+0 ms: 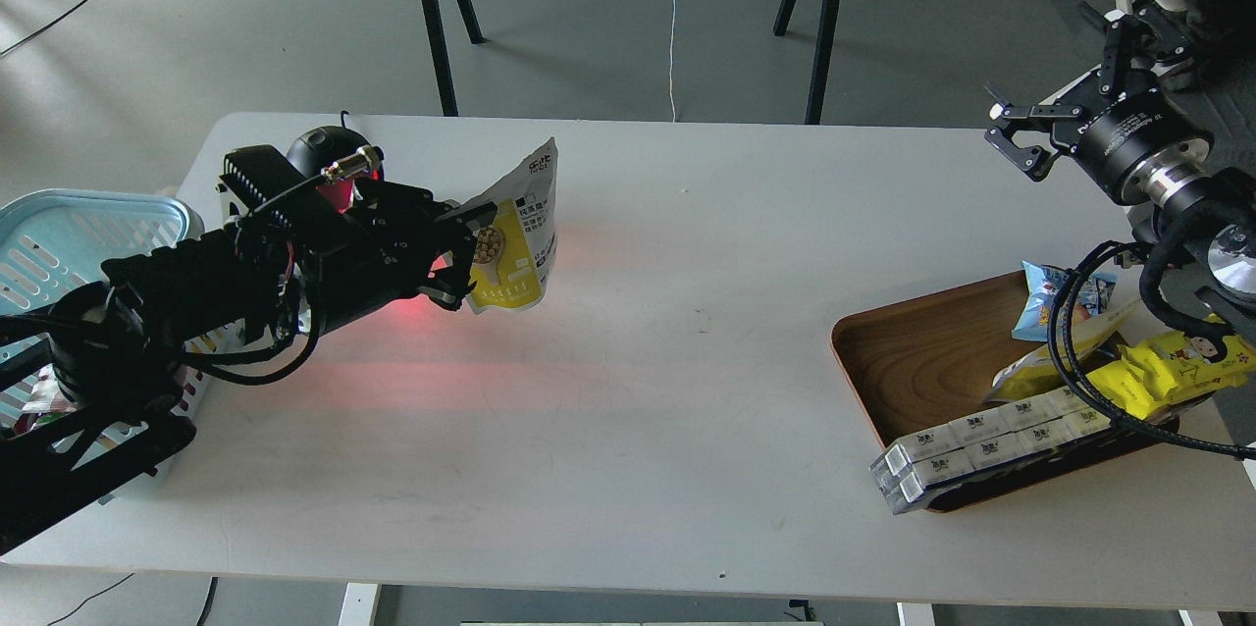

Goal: Scan snack and place in basket
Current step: 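Lift the packet and hold it in front of the scanner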

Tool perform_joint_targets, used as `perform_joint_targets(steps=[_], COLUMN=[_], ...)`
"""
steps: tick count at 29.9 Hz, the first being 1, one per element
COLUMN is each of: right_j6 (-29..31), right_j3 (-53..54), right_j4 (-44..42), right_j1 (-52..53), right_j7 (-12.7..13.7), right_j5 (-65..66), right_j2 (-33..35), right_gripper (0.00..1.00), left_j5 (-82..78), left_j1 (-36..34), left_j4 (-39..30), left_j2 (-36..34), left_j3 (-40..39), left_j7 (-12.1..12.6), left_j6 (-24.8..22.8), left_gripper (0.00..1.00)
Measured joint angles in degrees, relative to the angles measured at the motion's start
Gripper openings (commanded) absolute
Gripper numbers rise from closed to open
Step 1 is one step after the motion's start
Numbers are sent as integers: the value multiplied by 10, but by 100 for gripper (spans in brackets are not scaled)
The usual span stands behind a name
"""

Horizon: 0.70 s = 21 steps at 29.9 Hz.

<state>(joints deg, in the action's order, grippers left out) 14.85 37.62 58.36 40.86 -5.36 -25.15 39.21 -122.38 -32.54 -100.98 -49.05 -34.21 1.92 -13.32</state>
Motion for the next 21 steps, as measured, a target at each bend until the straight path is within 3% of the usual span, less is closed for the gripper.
perform_joint_targets(steps=[9,21], right_j6=[0,0], right_j3=[0,-1], right_j4=[0,-1], right_j1=[0,0], right_j7=[0,0], right_j5=[0,2], right_j2=[-2,-3], right_gripper=[98,98], left_j5=[0,0], left_j1=[-9,-42], left_j4=[0,0], left_j2=[-7,0], left_j3=[1,3], left_j7=[-3,1], left_j6=[-7,-76], left_gripper=[0,1])
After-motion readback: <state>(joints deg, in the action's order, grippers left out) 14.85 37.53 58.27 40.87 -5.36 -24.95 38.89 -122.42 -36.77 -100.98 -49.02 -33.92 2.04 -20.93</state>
